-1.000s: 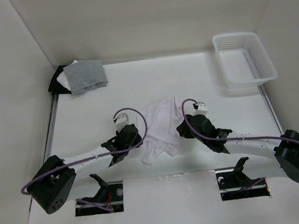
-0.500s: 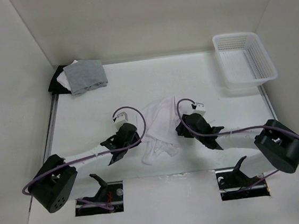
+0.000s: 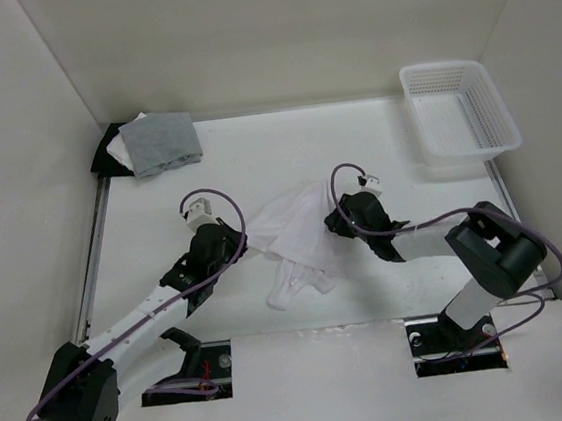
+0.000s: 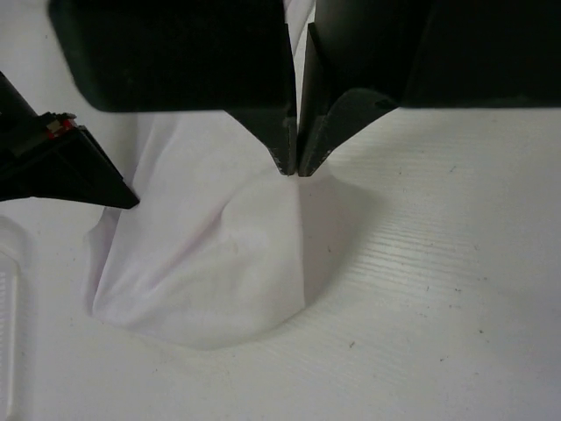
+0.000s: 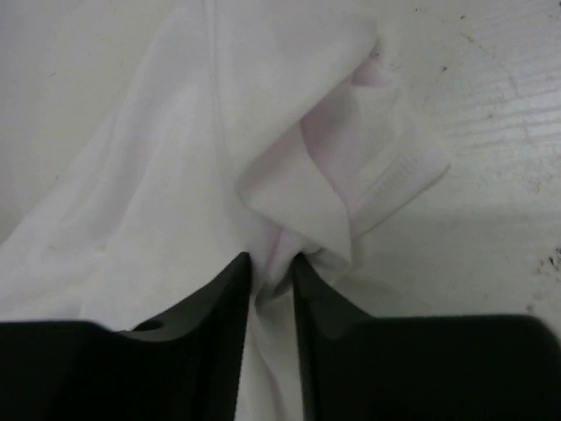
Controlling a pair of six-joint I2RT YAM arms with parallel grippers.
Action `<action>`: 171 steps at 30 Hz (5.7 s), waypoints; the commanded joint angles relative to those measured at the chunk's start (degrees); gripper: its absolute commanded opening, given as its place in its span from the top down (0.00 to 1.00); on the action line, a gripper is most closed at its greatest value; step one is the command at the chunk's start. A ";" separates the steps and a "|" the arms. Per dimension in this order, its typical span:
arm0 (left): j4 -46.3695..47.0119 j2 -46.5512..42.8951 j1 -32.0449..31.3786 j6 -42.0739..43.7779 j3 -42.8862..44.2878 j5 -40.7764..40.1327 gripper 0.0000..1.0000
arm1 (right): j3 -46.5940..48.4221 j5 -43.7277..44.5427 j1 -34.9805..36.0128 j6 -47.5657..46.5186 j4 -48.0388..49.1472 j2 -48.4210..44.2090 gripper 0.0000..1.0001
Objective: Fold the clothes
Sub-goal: Flatten the tank top out
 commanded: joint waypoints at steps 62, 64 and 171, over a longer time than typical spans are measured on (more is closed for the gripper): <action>-11.14 -25.59 16.12 -3.55 -5.73 9.53 0.98 | 20.37 -3.13 -1.25 -16.17 -19.61 -1.30 0.63; -10.09 -25.06 16.56 -3.37 -6.00 10.06 0.98 | 18.78 -3.39 -1.51 -16.17 -19.69 -1.40 0.66; 0.85 -19.20 15.07 0.24 11.00 -6.10 0.97 | 12.31 -3.49 -4.26 -12.76 -36.48 -49.35 0.99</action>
